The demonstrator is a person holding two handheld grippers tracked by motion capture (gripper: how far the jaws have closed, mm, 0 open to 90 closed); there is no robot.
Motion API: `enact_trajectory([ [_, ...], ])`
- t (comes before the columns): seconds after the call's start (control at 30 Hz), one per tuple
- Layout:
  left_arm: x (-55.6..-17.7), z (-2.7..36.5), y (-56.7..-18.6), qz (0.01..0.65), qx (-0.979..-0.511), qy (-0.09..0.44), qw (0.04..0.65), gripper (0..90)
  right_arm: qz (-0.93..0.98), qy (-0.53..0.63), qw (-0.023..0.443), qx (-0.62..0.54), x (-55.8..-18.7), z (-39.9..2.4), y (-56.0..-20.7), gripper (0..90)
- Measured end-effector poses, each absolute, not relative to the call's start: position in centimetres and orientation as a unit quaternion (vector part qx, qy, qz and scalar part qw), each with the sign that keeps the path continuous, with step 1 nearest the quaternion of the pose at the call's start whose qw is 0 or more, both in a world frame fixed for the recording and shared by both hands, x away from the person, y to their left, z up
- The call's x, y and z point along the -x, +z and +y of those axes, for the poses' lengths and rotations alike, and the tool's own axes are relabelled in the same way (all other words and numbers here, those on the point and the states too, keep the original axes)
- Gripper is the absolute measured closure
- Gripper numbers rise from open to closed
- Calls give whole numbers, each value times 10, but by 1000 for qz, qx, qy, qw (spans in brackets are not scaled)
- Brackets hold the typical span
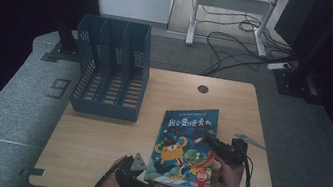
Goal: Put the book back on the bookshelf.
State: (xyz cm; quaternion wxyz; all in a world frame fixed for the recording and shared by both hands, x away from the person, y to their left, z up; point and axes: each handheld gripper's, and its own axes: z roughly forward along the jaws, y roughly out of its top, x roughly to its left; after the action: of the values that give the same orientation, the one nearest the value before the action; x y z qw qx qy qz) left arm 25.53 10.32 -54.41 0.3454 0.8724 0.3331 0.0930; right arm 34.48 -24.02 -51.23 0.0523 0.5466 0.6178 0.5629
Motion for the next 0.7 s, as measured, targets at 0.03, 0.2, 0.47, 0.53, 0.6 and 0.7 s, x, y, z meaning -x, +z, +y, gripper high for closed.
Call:
enact_trajectory([
  [0.03, -256, 103, -544, 334, -872, 92, 346, 141, 619, 562, 52, -545, -345, -241, -512, 703],
  [0.2, -257, 104, -544, 335, -871, 91, 347, 148, 629, 558, 58, -538, -349, -242, -514, 666],
  [0.47, -257, 104, -544, 334, -872, 93, 346, 148, 639, 555, 59, -529, -359, -246, -517, 623],
  [0.53, -257, 104, -544, 333, -872, 94, 345, 148, 638, 558, 55, -528, -360, -247, -518, 616],
  [0.6, -257, 103, -544, 332, -873, 95, 345, 148, 637, 560, 51, -527, -363, -249, -520, 611],
  [0.7, -257, 103, -544, 331, -873, 98, 343, 148, 635, 559, 44, -531, -366, -251, -521, 610],
])
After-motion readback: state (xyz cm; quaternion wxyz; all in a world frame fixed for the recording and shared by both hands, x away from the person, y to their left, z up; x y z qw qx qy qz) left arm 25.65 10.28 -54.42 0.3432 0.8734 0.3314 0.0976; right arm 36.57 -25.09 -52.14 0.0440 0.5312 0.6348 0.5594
